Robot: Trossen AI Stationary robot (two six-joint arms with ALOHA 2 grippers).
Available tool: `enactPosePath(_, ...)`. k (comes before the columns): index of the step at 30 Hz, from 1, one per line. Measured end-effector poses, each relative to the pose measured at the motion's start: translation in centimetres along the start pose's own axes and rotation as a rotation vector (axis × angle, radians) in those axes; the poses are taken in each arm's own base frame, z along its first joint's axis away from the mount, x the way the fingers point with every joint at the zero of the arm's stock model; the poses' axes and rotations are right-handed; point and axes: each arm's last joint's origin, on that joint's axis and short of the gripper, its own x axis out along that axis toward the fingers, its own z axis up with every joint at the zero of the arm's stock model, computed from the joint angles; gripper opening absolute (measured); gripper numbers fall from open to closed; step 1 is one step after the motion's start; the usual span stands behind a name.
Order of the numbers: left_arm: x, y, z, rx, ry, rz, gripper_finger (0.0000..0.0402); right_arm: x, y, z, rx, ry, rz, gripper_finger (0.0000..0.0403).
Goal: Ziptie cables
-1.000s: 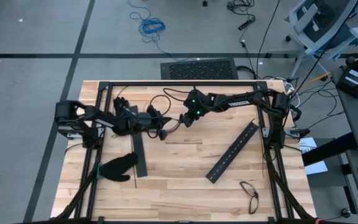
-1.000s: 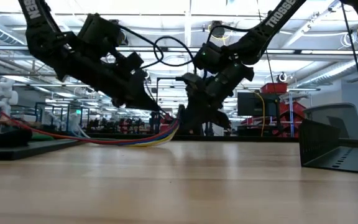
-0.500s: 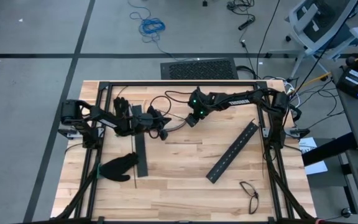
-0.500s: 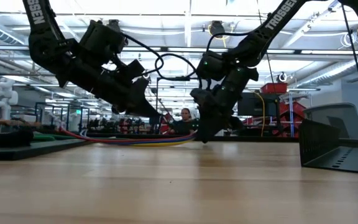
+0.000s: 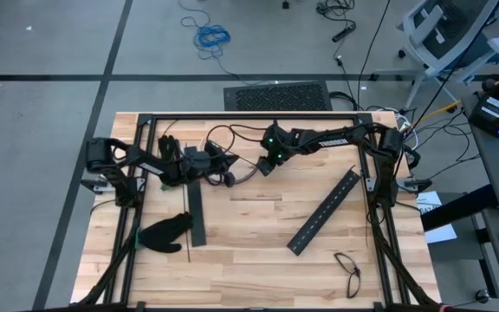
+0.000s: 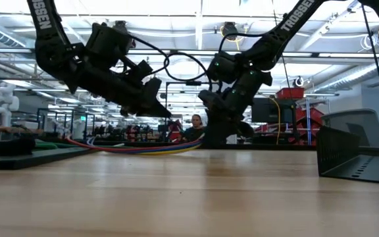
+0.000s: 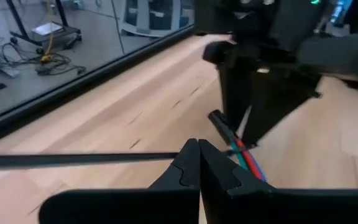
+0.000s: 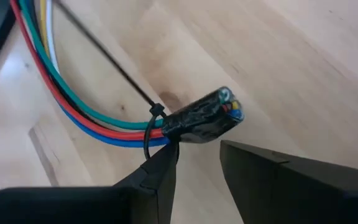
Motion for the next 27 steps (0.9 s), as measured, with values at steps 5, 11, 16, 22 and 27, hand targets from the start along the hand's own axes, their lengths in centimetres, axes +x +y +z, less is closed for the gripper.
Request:
enactPosePath(5, 0.2, 0.1, -0.4, 0.001, 0.024, -0.045, 0.0000, 0.0, 0.1, 0.1, -0.002, -0.008, 0.006, 0.0122)
enactPosePath(11, 0.7, 0.0, -1.5, 0.006, 0.064, -0.064, 0.0000, 0.0, 0.2, 0.3, 0.000, -0.028, 0.015, 0.0122)
enactPosePath(16, 0.9, 0.0, -2.0, -0.024, 0.088, -0.063, 0.0000, -0.1, 0.2, 0.3, -0.009, -0.032, 0.017, 0.0122)
enactPosePath(22, 0.9, -0.1, -1.8, -0.043, 0.072, -0.073, 0.0000, -0.4, 0.6, 0.6, -0.120, -0.039, 0.073, 0.0121)
enactPosePath(27, 0.9, 0.0, -2.2, -0.035, 0.109, -0.067, 0.0000, -2.2, 1.1, 0.6, -0.221, -0.040, 0.070, 0.0121)
